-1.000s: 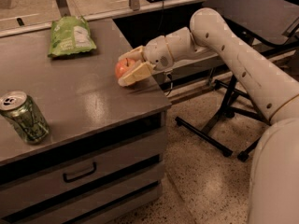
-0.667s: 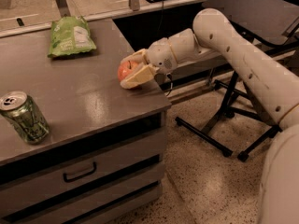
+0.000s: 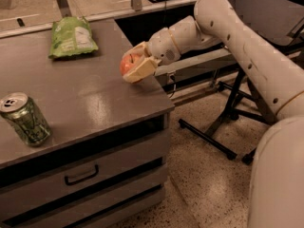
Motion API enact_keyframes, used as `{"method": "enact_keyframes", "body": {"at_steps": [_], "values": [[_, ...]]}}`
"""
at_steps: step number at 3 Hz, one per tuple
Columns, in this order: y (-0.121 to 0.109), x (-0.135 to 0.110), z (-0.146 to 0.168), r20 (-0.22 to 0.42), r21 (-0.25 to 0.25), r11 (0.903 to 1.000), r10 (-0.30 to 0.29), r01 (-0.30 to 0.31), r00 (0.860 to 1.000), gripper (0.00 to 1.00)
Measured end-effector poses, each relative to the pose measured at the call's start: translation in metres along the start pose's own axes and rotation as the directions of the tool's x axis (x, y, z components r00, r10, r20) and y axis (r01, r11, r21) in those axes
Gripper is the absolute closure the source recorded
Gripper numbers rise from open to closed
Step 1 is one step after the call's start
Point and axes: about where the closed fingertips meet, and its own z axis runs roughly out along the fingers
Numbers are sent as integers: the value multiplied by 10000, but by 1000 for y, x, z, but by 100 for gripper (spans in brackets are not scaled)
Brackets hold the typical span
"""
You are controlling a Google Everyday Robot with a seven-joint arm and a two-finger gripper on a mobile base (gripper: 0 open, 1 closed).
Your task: Move apple near green rice chip bag
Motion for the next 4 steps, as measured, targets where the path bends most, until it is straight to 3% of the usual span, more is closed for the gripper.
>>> {"method": "enact_keyframes", "body": {"at_steps": [1, 2, 3, 4], "values": [[-31, -6, -3, -270, 250, 9993, -288, 295, 9992, 100], [-70, -7, -3, -90, 792, 9953, -549, 554, 9985, 100], [-112, -10, -4, 697, 2021, 9768, -868, 711, 9938, 100], [-137, -12, 4, 1436, 3171, 9469, -1034, 532, 9842, 100]]}}
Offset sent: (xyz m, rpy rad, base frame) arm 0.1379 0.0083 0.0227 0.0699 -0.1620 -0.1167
